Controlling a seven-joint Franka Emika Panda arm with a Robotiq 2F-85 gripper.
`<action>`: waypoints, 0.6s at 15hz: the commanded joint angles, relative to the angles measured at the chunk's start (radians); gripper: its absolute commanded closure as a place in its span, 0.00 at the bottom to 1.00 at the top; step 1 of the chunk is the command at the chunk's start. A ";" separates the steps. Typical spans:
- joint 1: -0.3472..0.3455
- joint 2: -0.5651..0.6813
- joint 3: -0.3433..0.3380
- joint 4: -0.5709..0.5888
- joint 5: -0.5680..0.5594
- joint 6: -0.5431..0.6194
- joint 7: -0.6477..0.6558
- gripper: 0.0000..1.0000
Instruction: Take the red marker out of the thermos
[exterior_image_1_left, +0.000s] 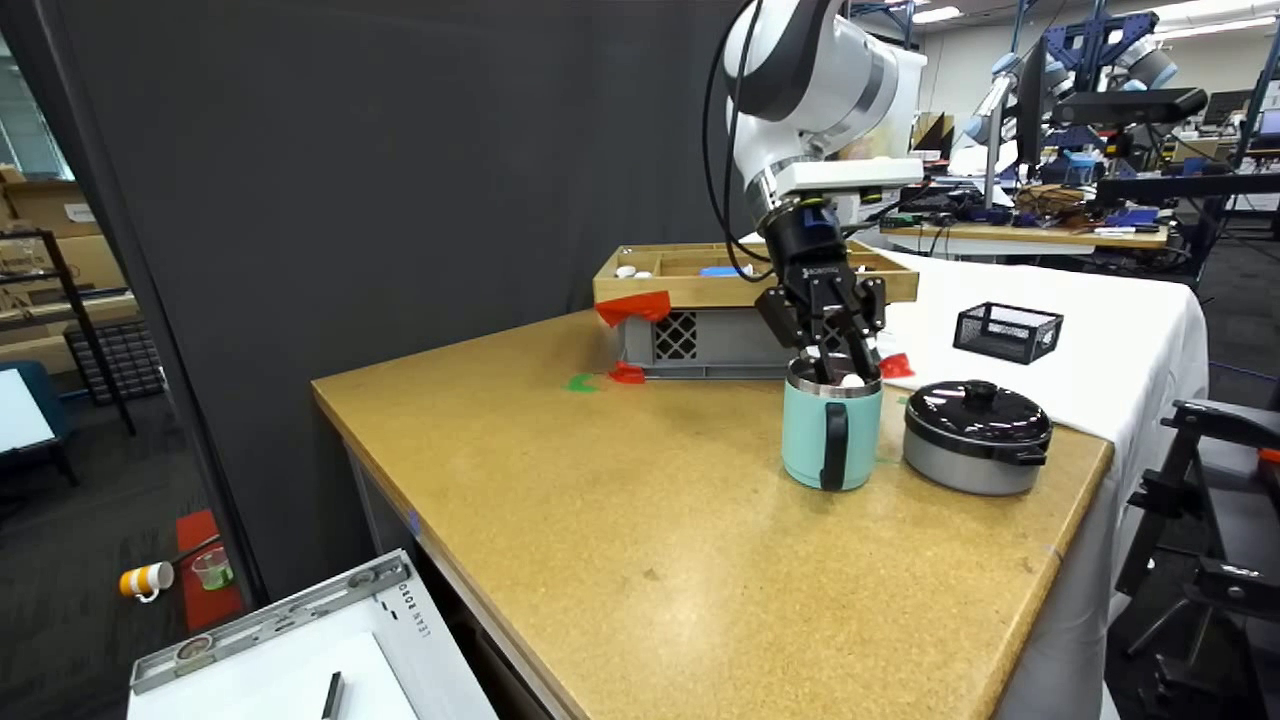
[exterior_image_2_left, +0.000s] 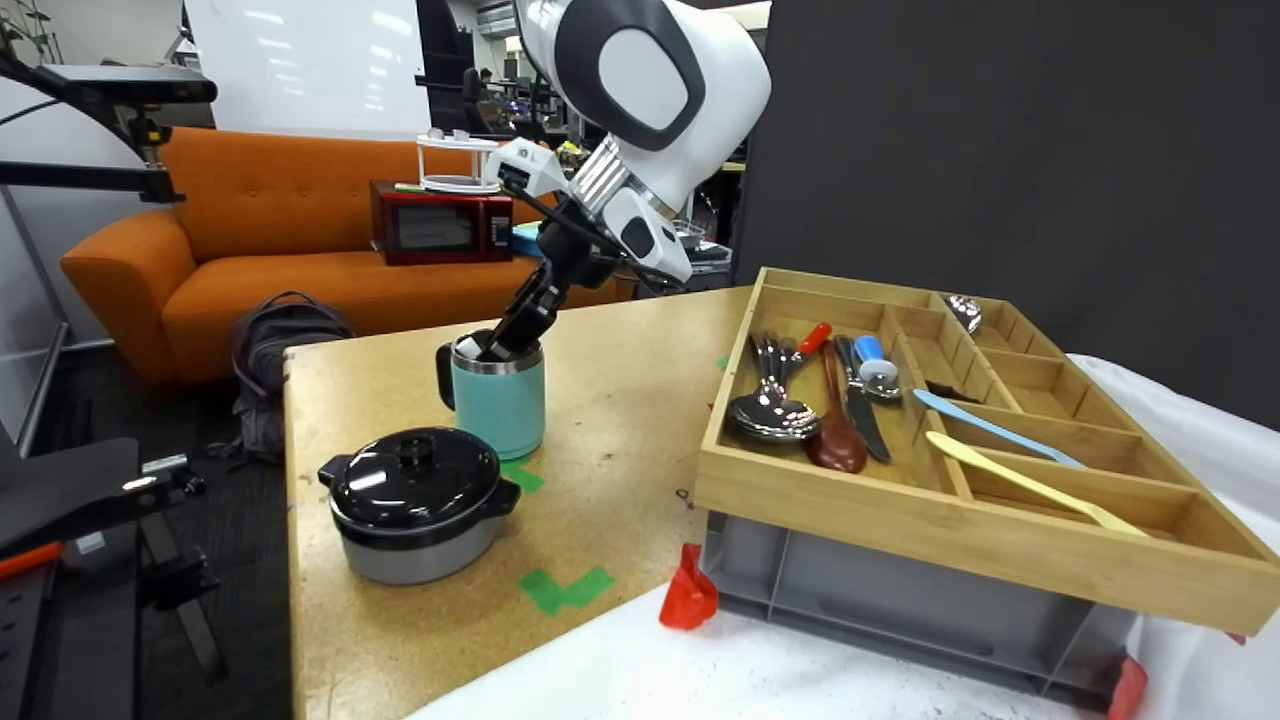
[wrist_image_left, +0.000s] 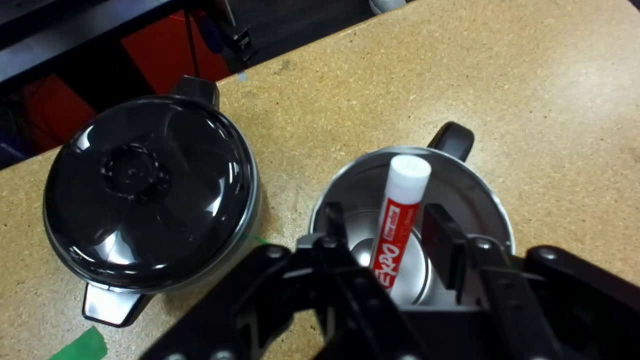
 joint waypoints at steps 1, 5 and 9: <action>0.000 0.030 0.002 0.037 0.001 -0.037 0.011 0.57; 0.009 0.034 0.008 0.038 0.001 -0.041 0.013 0.52; 0.024 0.041 0.016 0.040 -0.002 -0.049 0.013 0.59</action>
